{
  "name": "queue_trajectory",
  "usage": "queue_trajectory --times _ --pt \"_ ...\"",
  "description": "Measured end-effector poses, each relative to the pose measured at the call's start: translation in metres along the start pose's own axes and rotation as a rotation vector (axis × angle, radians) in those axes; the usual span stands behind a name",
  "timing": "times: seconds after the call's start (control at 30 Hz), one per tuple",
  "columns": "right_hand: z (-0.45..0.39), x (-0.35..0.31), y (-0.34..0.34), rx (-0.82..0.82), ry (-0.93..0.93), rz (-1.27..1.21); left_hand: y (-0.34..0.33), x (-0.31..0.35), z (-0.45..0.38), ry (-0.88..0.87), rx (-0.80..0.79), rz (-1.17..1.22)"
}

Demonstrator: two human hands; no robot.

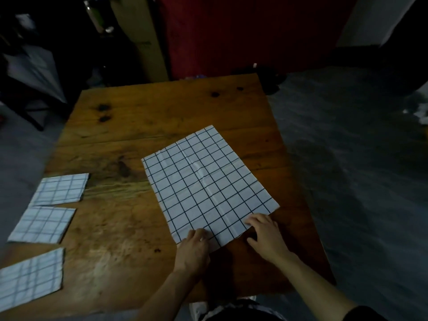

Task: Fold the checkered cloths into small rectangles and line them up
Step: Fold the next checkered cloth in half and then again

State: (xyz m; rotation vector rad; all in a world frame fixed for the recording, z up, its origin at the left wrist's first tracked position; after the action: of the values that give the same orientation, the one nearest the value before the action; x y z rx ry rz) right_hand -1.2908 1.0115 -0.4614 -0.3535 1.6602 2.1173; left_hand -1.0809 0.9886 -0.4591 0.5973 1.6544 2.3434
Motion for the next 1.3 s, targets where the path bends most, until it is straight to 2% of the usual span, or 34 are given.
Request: queue_trajectory --times 0.43,0.7,0.9,1.07,1.3 --pt "-0.003 0.001 0.004 0.018 0.006 0.044 -0.002 -0.007 0.005 -0.071 -0.018 -0.027" --pt "-0.005 -0.017 0.004 0.029 0.065 0.057 0.049 -0.014 0.011 -0.186 0.094 -0.015" --pt "-0.009 -0.030 0.017 0.142 0.043 0.081 0.084 -0.041 0.019 -0.248 0.185 0.072" --pt "-0.011 -0.041 0.037 0.237 0.065 0.099 0.098 -0.068 0.030 -0.254 0.239 0.118" --pt "0.003 -0.060 0.053 0.254 0.043 0.038 0.099 -0.080 0.049 -0.282 0.331 0.154"
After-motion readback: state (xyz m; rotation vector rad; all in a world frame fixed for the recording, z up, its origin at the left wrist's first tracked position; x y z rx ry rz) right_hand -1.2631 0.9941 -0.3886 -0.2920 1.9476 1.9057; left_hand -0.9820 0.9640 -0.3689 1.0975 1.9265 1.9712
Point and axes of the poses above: each hand's wrist, its own z-axis away from the middle knuckle, its own y-axis out of the back of the hand, x = y × z, the point moved 6 cm from there along -z, towards the middle knuckle, and after that the axes turned 2 degrees about x, right-handed, at the moved point
